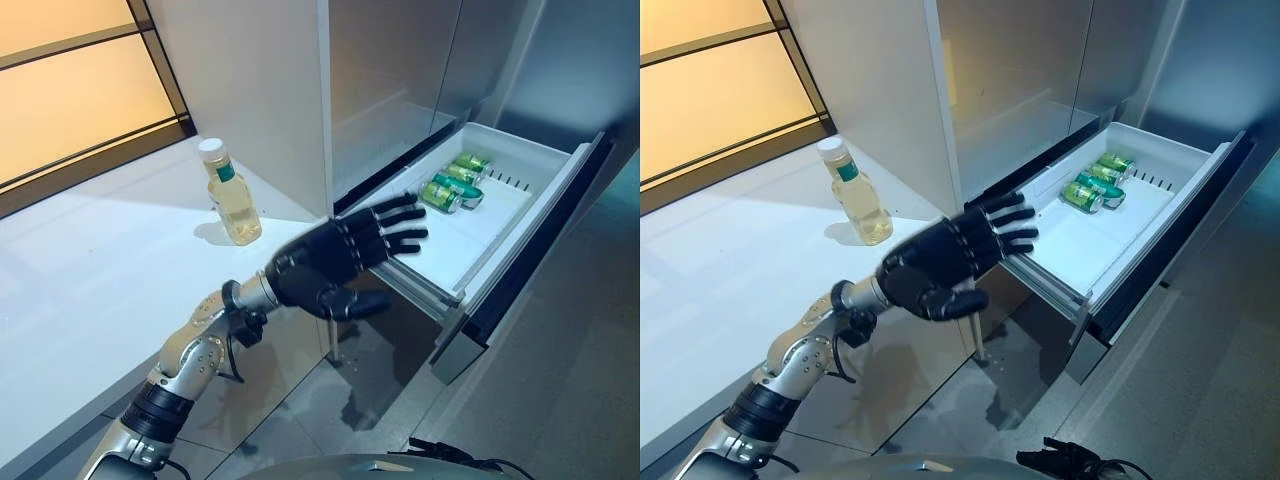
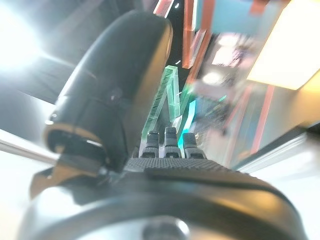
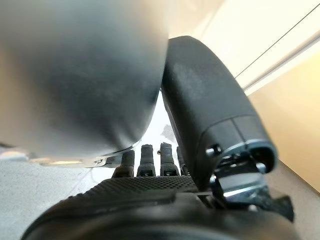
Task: Put drinks into fridge and close the fridge
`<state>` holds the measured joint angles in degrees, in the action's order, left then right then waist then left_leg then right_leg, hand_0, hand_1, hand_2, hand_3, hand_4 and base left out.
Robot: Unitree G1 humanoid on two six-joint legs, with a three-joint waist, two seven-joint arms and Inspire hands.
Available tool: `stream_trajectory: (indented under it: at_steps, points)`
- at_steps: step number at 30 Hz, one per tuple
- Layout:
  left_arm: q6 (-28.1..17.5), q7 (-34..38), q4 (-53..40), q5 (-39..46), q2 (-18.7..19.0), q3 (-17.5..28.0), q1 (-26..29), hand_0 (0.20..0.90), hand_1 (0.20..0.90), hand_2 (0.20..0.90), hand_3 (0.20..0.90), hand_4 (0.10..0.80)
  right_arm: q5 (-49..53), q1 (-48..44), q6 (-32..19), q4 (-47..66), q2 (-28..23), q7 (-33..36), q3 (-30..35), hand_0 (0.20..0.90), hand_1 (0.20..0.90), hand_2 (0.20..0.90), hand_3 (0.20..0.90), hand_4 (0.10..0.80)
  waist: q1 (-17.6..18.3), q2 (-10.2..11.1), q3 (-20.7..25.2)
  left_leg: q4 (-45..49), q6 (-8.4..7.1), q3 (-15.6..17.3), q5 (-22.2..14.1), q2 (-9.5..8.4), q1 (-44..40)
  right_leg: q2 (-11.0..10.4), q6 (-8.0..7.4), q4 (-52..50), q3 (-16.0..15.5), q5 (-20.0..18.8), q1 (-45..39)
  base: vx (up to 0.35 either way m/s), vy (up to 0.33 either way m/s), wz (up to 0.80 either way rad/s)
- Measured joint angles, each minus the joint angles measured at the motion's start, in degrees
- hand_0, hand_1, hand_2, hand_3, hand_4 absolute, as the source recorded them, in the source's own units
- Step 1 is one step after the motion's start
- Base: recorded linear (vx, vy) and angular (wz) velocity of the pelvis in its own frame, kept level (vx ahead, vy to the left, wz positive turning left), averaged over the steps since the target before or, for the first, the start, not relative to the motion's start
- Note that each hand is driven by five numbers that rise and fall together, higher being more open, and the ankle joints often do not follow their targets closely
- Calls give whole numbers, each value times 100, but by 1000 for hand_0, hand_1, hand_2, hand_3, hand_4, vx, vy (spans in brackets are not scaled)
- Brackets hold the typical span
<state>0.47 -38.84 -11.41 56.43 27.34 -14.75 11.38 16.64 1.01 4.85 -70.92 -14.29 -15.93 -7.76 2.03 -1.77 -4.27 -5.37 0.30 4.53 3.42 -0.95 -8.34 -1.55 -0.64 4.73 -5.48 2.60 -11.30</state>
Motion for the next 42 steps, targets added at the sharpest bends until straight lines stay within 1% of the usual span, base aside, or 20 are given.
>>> stream_trajectory:
  at_steps: [2,3,5,7,8,9,10,11,12,13,14,16,17,19,21,25,29,35,42]
  points:
    - [-591,627,-129,-9,54,259,93,900,900,900,900,800,4,40,-60,3,8,41,0,900,900,900,900,800,6,-14,12,-1,-6,1,-9,-1,-33,1,-4,29,4,-6,-40,15,-8,0]
    - [-979,1035,-129,-20,46,440,192,900,900,900,900,800,6,59,-106,3,7,43,-1,900,900,900,900,800,5,-19,16,0,-7,-5,-9,0,-32,3,-3,29,2,-6,-41,0,0,0]
    - [-1460,1613,-130,-70,45,751,311,900,900,900,900,800,11,64,-133,2,14,48,-7,900,900,900,900,800,4,-11,22,0,-7,-9,-9,2,-34,6,-1,30,1,-8,-44,0,0,0]
    - [-1976,2235,-130,-350,38,1073,417,900,900,900,900,800,18,68,-135,2,13,57,-46,900,900,900,900,800,-2,-1,26,1,-6,-10,-9,-1,-33,5,0,30,3,-9,-43,0,0,0]
    - [-2199,2628,-130,-666,41,1183,486,900,900,900,900,800,18,73,-135,1,14,61,-52,900,900,900,900,800,-9,11,31,2,-6,-11,-9,-3,-32,3,0,29,3,-9,-43,0,0,0]
    - [-2286,2817,-130,-810,41,1254,511,900,900,900,900,800,18,72,-134,1,16,61,-56,900,900,900,900,800,-12,19,36,3,-6,-13,-9,-5,-31,2,0,29,2,-9,-44,0,0,0]
    - [-2496,3303,-130,-1326,53,1382,544,900,900,900,900,800,18,74,-133,1,23,62,-94,900,900,900,900,800,-20,43,50,4,-6,-15,-9,-6,-31,2,0,30,3,-9,-45,0,0,0]
    - [-2594,3698,-130,-1860,97,1484,551,900,900,900,900,800,18,74,-134,1,33,66,-126,900,900,900,900,800,-19,66,64,5,-6,-14,-9,-5,-30,3,0,30,3,-9,-43,0,0,0]
    - [-2629,3961,-130,-2187,144,1525,556,900,900,900,900,800,19,79,-134,-1,43,71,-143,900,900,900,900,800,-19,87,76,4,-6,-14,-9,-5,-29,3,0,31,3,-9,-44,0,0,0]
    - [-2660,4339,-130,-2664,248,1556,562,900,900,900,900,800,19,82,-135,-5,54,75,-178,900,900,900,900,800,-19,115,94,3,-6,-14,-9,-3,-28,4,0,33,3,-9,-44,0,0,0]
    - [-2656,4727,-129,-3176,410,1563,572,900,900,900,900,800,19,80,-138,-42,75,76,-203,900,900,900,900,800,-18,146,113,2,-7,-14,-9,-2,-27,5,0,34,3,-9,-43,0,0,0]
    - [-2596,5245,-124,-3833,633,1563,628,900,900,900,900,800,21,77,-144,-73,109,97,-202,900,900,900,900,800,-21,188,139,0,-7,-13,-9,-5,-25,3,0,30,3,-9,-43,0,0,0]
    - [-2508,5363,-114,-3937,733,1561,682,900,900,900,900,800,21,75,-139,-77,120,101,-203,900,900,900,900,800,-20,201,149,0,-7,-12,-9,-4,-25,3,0,26,4,-9,-42,0,0,0]
    - [-2339,5492,-81,-3950,821,1562,763,900,900,900,900,800,21,79,-132,-76,123,102,-203,900,900,900,900,800,-20,208,164,0,-7,-5,-9,-5,-25,2,-1,24,11,-9,-39,0,0,0]
    - [-2207,5558,-11,-3945,822,1548,781,900,900,900,900,800,21,79,-118,-75,121,102,-203,900,900,900,900,800,-16,199,188,0,-6,2,-9,-5,-24,2,-1,24,18,-9,-36,0,0,0]
    - [-1816,5600,485,-3915,821,1428,781,900,900,900,900,800,21,86,-66,-74,106,103,-205,900,900,900,900,800,-4,167,262,1,-6,5,-9,-1,-24,5,3,23,23,-11,-32,0,0,0]
    - [-1564,5746,909,-3897,820,1313,781,900,900,900,900,800,22,79,6,-62,106,105,-204,900,900,900,900,800,-2,167,262,5,-6,14,-9,2,-22,8,14,23,25,-19,-27,0,0,0]
    - [-1311,5756,1344,-3786,749,1266,778,900,900,900,900,800,22,70,42,-53,106,106,-204,900,900,900,900,800,2,169,259,3,-7,20,-9,2,-19,7,14,23,26,-19,-22,0,0,0]
    - [-1280,5774,1628,-3793,739,1193,778,900,900,900,900,800,19,58,117,-23,102,106,-204,900,900,900,900,800,12,168,248,0,-7,24,-9,4,-21,7,14,20,26,-19,-22,0,0,0]
